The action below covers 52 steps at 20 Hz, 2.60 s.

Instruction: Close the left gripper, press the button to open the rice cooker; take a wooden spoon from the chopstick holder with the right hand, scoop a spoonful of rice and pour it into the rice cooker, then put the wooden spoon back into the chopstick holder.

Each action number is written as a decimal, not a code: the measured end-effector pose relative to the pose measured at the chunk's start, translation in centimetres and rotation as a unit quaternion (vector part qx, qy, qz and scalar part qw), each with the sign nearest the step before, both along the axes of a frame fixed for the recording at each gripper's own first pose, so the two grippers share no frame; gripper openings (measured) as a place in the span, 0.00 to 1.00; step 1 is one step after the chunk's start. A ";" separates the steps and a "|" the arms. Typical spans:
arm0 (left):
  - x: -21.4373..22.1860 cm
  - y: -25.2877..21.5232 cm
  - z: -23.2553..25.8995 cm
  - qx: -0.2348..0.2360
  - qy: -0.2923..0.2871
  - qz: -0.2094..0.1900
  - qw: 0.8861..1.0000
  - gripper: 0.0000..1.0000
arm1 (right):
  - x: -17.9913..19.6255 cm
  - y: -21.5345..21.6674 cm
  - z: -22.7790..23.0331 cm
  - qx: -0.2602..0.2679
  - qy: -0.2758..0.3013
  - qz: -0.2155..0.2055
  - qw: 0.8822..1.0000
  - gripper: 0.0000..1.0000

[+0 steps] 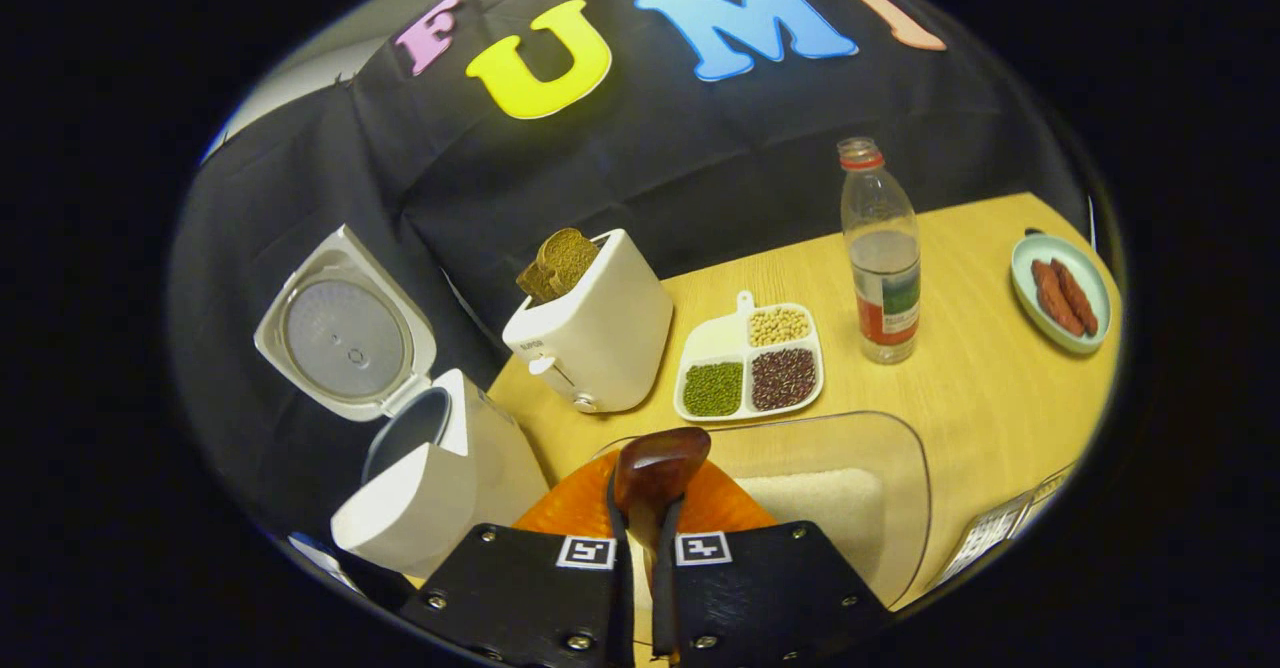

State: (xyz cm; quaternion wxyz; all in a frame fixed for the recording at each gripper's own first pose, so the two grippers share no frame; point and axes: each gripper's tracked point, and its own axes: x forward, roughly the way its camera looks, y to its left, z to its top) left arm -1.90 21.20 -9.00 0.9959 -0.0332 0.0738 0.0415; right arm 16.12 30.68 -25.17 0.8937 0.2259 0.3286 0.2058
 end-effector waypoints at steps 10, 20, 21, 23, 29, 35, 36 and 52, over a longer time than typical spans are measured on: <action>-0.4 -2.0 1.2 0.001 -0.016 -0.016 1.000 0.97 | 1.5 -6.9 6.7 0.130 -0.014 -0.076 0.989 0.07; -0.6 -2.7 2.1 0.005 -0.032 -0.048 0.998 0.96 | 0.9 -9.0 14.6 0.339 -0.003 -0.131 0.932 0.07; -0.7 -2.5 2.3 0.005 -0.034 -0.049 0.998 0.96 | 0.9 -8.8 15.0 0.353 -0.001 -0.131 0.927 0.07; -1.0 -2.0 2.1 0.005 -0.034 -0.054 0.998 0.96 | 0.7 -7.8 16.0 0.365 -0.002 -0.125 0.922 0.07; -1.5 0.6 1.1 0.004 -0.032 -0.054 0.998 0.96 | -0.4 -3.4 19.3 0.354 -0.025 -0.087 0.931 0.07; -2.2 2.6 0.7 0.009 -0.038 -0.058 0.998 0.96 | -0.8 2.1 20.9 0.352 -0.030 -0.047 0.934 0.07; -2.2 2.8 0.5 0.009 -0.038 -0.058 0.998 0.96 | -0.5 3.2 21.1 0.351 -0.030 -0.040 0.935 0.07; -2.9 7.0 -1.9 0.000 -0.023 -0.037 0.999 0.96 | 3.4 21.4 19.4 0.177 -0.078 0.093 0.977 0.07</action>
